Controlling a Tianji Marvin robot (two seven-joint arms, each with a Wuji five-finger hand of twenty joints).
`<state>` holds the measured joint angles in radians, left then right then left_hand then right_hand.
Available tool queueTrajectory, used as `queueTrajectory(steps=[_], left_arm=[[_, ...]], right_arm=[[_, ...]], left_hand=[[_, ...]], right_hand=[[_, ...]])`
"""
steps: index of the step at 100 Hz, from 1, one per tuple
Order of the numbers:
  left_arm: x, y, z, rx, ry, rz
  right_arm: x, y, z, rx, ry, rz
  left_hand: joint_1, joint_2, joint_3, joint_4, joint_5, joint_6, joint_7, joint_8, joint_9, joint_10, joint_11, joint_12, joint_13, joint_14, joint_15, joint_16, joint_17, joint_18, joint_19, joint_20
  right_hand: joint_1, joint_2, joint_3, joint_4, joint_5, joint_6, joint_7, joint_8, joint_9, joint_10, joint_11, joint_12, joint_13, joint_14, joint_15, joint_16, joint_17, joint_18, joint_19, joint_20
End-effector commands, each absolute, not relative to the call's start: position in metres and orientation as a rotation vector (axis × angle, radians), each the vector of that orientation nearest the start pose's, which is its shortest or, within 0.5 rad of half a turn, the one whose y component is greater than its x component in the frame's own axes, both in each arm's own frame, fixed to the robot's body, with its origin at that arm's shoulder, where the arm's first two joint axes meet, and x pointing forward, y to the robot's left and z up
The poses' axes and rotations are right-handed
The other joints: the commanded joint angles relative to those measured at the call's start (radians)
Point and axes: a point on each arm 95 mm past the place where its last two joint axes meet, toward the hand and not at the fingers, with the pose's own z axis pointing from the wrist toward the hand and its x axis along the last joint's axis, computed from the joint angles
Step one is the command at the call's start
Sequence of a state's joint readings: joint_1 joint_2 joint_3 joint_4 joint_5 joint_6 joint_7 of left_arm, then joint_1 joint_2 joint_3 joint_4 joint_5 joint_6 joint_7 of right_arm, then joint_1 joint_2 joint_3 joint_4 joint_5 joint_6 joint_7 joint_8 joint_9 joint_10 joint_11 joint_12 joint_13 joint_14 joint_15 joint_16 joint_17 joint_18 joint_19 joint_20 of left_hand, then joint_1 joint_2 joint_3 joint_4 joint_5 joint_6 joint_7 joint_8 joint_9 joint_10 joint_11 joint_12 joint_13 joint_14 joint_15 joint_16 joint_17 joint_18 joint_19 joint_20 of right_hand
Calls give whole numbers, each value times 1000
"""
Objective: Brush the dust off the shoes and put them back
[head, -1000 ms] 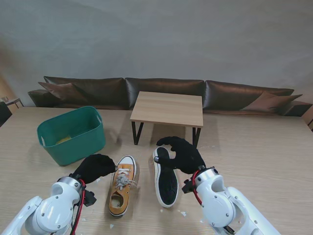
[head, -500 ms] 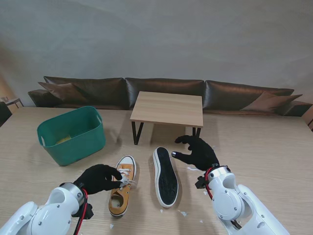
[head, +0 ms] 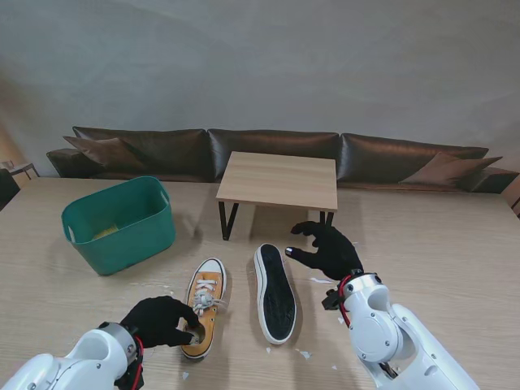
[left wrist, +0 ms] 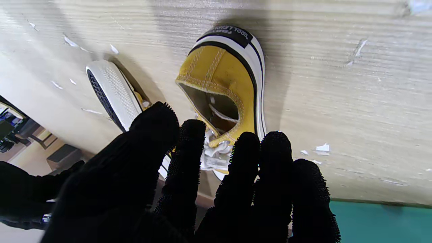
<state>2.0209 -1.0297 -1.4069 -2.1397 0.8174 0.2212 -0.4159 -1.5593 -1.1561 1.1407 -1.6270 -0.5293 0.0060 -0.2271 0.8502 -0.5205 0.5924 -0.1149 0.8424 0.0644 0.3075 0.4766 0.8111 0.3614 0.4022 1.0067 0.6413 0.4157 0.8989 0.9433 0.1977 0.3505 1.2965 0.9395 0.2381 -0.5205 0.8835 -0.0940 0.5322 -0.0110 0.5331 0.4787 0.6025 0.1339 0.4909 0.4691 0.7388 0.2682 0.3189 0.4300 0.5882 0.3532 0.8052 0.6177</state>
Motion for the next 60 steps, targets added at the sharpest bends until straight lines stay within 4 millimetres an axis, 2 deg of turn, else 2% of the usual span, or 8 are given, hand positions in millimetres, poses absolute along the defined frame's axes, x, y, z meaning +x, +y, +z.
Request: queueTrajectory(steps=[1,26,32,60], left_arm=[[276,-5,-298,-1732,1678,-1298],[280,-7,-310,-1707,1739,-1193],[280,-7,-312,-1678,1761,-1160],[282,-12,-326,-1651,1758,-1145]], right_arm=[[393,40,-305,-2091,-1408,-2561],[387,38,-301,-2112,-1395,-2536],[387,37,-301,-2121,-1380,-2531],[388,36,-301,-2130,-1366,-2520]], left_hand=[[29,-45,-34,-32,25,-34,15,12,-40,-1,34,27,-28,-6,45,24,0,-44,45,28],[56,-59,-64,-27,42,-46,38,4,-51,-11,100,68,-20,-15,85,44,11,-47,56,57],[30,-64,-15,-32,34,-56,19,-10,-53,-19,109,70,-17,-26,90,43,19,-53,55,66],[20,-96,66,-33,33,-69,8,-22,-57,-31,149,95,-7,-41,124,58,40,-54,75,83]], right_hand=[[8,-28,16,-1,10,6,-12,18,11,5,-9,3,11,2,-6,6,-280,26,-22,20],[7,-27,19,-2,8,12,-12,19,9,7,-8,3,11,1,-5,6,-279,25,-22,23],[9,-27,20,-2,8,14,-12,19,7,8,-8,3,10,0,-5,6,-280,24,-23,24],[9,-27,23,-2,7,17,-11,20,5,9,-7,3,10,1,-3,7,-279,23,-23,27]])
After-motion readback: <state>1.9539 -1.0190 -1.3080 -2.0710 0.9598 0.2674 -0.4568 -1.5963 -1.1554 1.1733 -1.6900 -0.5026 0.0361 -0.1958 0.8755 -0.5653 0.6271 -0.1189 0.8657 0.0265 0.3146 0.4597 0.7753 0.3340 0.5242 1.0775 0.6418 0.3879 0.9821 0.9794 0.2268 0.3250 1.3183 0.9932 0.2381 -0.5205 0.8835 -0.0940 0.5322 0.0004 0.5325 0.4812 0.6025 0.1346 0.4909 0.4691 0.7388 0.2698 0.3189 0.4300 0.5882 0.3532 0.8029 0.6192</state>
